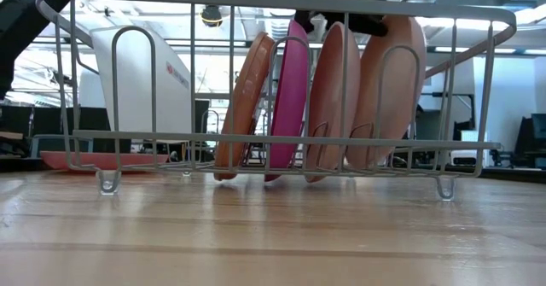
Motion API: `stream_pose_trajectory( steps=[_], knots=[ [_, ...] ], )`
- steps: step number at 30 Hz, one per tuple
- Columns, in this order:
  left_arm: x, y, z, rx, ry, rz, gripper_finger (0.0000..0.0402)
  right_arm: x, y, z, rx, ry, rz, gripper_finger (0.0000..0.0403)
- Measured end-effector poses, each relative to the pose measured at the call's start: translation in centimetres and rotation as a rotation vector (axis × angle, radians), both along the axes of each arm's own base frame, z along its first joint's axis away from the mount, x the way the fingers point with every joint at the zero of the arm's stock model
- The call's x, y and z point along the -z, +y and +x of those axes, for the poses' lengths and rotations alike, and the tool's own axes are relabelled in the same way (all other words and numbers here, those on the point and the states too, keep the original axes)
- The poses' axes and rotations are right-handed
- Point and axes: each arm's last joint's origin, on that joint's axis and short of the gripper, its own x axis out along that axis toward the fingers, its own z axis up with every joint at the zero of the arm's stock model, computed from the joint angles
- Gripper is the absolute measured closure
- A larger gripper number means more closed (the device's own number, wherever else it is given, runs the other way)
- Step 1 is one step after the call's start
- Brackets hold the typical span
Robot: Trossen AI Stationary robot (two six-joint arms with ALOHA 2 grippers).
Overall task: Sort dishes
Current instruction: Put the light orange plate in the dish rack, then put the light pink plate in the dish rack
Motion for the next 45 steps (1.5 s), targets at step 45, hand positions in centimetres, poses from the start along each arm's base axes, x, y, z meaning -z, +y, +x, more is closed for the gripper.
stream_pose_trajectory(
  steps=[45],
  knots=[
    [-5.1, 12.4, -25.4, -1.908, 0.471, -0.912, 0.0153, 0.8, 0.3, -0.2, -0.15, 0.16, -0.142, 0.0137]
  ],
)
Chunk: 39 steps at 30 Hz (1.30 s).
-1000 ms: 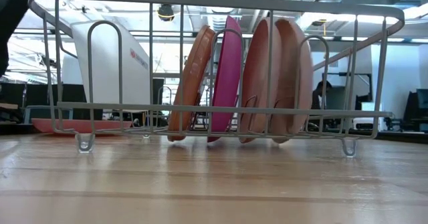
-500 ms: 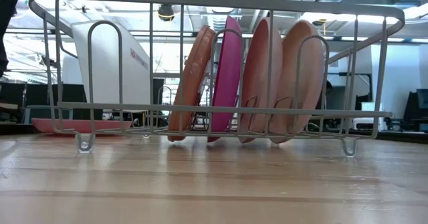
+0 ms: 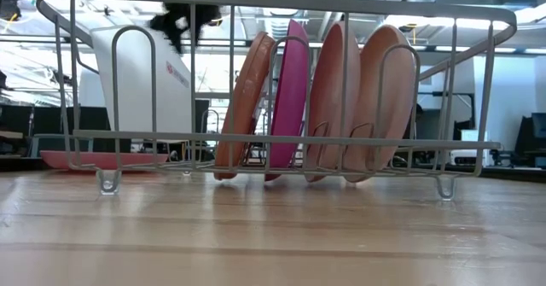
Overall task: Sort dishes
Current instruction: Put the light pink plate in the dish rack
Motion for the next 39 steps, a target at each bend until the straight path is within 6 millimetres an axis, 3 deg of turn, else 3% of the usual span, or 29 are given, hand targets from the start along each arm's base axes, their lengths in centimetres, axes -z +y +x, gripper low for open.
stream_pose_trajectory(
  steps=[4, 6, 9, 14, 19, 28, 39],
  knots=[
    [3.6, 2.7, -1.9, -0.149, 0.073, -0.066, 0.0153, 0.2, 0.0, -0.1, 0.013, 0.013, 0.038, 0.0137],
    [4.9, 3.3, -2.7, -0.127, 0.12, -0.082, 0.0153, 0.3, 0.0, 0.2, 0.019, 0.017, 0.05, 0.0137],
    [7.1, 3.9, -3.5, 0.014, 0.188, -0.072, 0.0153, 0.3, -0.1, 0.6, 0.025, 0.027, 0.061, 0.0137],
    [10.3, 4.1, -4.2, 0.428, 0.401, 0.019, 0.0153, 0.5, -0.1, 1.7, 0.016, 0.048, 0.085, 0.0137],
    [12.8, 5.1, -4.8, 0.6, 0.422, 0.074, 0.017, 0.7, 0.1, 3.0, 0.012, 0.049, 0.174, 0.0137],
    [15.0, 6.4, -6.6, 0.678, 0.302, 0.034, 0.0205, 1.5, 0.9, 6.5, -0.047, 0.127, 0.196, 0.0137],
    [17.3, 6.5, -7.1, 0.775, 0.279, 0.079, 0.0163, 2.2, 1.4, 10.3, -0.065, 0.162, 0.196, 0.0137]
  ],
)
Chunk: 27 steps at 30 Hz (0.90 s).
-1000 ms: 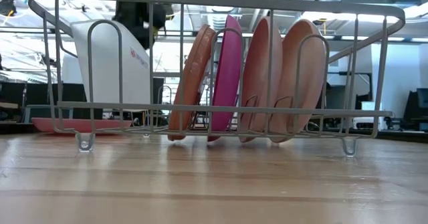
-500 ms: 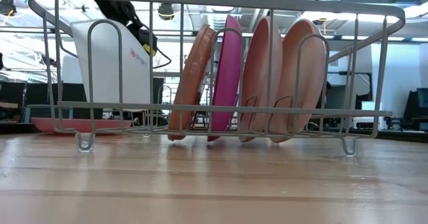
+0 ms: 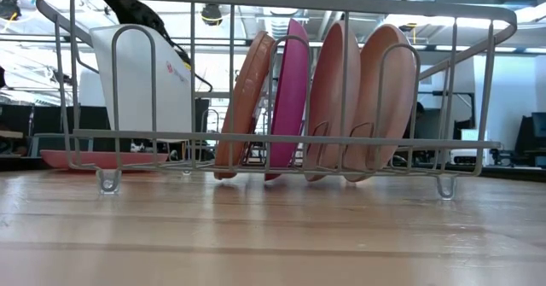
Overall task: Sort dishes
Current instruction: Put the light pink plate in the dish rack
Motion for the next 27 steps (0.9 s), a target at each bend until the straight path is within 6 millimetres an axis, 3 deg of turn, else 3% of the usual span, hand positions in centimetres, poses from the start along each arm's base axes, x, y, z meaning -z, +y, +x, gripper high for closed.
stream_pose_trajectory(
  steps=[6, 15, 27],
  knots=[
    [1.3, -0.3, -0.4, -0.002, 0.054, 0.032, 0.0165, 0.0, 0.0, 0.7, 0.0, -0.011, -0.001, 0.0137],
    [2.2, -0.5, -0.7, -0.057, 0.065, 0.054, 0.02, -0.1, 0.0, 0.7, -0.005, -0.025, -0.009, 0.0137],
    [4.2, -1.6, -1.4, -0.042, 0.092, 0.02, 0.0297, -0.1, 0.0, 0.7, -0.015, -0.021, -0.023, 0.0137]
  ],
)
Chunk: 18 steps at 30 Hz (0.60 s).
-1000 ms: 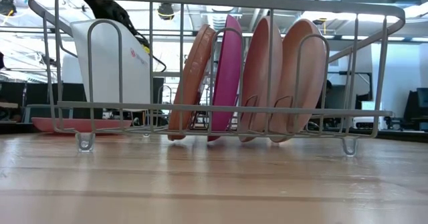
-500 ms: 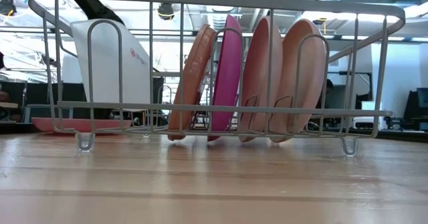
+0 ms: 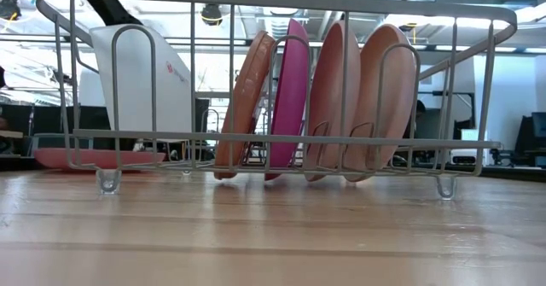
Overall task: Sort dishes
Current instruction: Put the light pink plate in the dish rack
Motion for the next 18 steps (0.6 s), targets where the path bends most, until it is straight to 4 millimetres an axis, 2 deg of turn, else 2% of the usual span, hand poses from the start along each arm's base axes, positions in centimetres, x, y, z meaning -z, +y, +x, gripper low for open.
stream_pose_trajectory(
  steps=[4, 10, 18],
  knots=[
    [0.2, -0.1, -0.1, -0.042, -0.008, 0.006, 0.0319, 0.0, 0.0, -0.1, -0.003, -0.002, 0.002, 0.0137],
    [-0.8, 0.5, 0.4, -0.107, -0.041, 0.021, 0.0389, 0.0, 0.0, -0.1, -0.018, -0.001, 0.009, 0.0137],
    [-2.8, 1.9, 1.4, -0.114, -0.098, 0.095, 0.0399, 0.0, 0.0, -0.1, -0.023, 0.001, 0.002, 0.0137]
  ],
)
